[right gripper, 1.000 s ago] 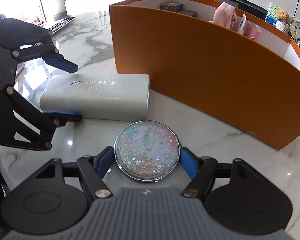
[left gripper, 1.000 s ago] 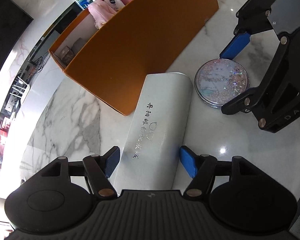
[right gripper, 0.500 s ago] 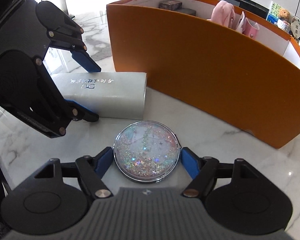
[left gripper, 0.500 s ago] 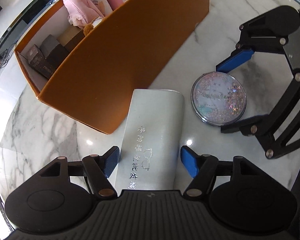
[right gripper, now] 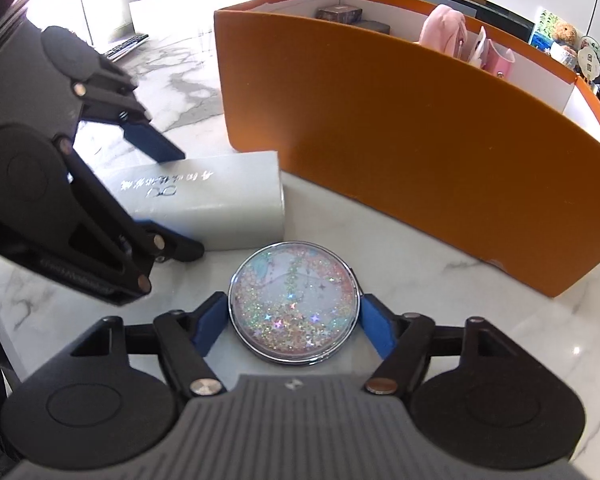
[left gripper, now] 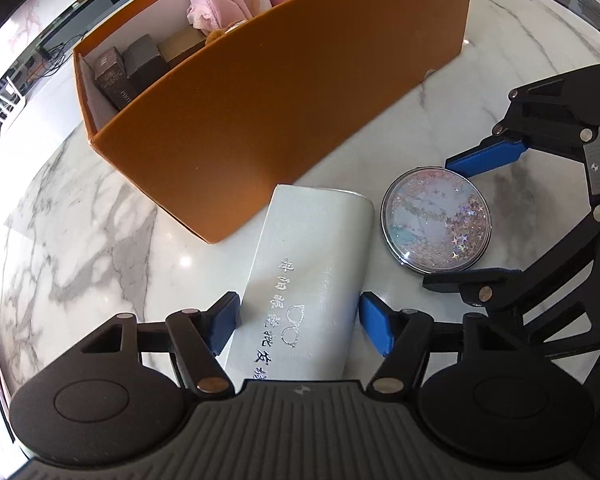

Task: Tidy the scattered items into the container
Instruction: 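Lift the mirror with the right tool while the left tool lifts the glasses case upright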

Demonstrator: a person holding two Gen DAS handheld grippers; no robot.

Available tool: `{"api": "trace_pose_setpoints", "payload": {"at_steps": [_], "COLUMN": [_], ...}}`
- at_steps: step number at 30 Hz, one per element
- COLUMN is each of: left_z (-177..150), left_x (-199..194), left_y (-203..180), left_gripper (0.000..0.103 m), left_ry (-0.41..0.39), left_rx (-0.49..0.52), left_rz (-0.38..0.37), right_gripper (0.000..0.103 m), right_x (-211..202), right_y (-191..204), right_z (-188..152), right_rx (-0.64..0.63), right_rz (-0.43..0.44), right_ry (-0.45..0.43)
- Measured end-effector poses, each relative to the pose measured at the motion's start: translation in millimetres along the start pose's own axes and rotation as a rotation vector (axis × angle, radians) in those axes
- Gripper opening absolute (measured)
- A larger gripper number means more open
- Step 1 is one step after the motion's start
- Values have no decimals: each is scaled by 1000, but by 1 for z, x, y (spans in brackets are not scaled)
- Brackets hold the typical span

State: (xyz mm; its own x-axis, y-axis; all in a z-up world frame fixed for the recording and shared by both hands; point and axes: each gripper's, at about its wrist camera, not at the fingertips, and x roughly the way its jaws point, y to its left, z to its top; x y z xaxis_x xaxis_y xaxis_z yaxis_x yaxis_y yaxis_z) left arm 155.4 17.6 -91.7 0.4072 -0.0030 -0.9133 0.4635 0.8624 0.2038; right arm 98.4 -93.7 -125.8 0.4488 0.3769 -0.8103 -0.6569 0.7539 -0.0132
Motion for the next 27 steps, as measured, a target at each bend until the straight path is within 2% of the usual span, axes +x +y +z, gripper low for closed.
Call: {"api": "trace_pose_setpoints", "payload": {"at_steps": [6, 16, 27], "left_z": [-5, -21, -13], "left_x": [-5, -29, -63], "left_y": [-1, -10, -17], "left_gripper": [76, 76, 71], "left_ry": [13, -15, -80], "left_rx": [-166, -317, -347], "left_rz": [16, -19, -49], "right_gripper": [73, 73, 73], "right_x": [-10, -36, -46], "right_y": [-7, -42, -62], "right_z": [-7, -20, -17], "right_rx": [39, 168, 207], "right_rz": [-12, -6, -24], "right_ry": [19, 3, -25]}}
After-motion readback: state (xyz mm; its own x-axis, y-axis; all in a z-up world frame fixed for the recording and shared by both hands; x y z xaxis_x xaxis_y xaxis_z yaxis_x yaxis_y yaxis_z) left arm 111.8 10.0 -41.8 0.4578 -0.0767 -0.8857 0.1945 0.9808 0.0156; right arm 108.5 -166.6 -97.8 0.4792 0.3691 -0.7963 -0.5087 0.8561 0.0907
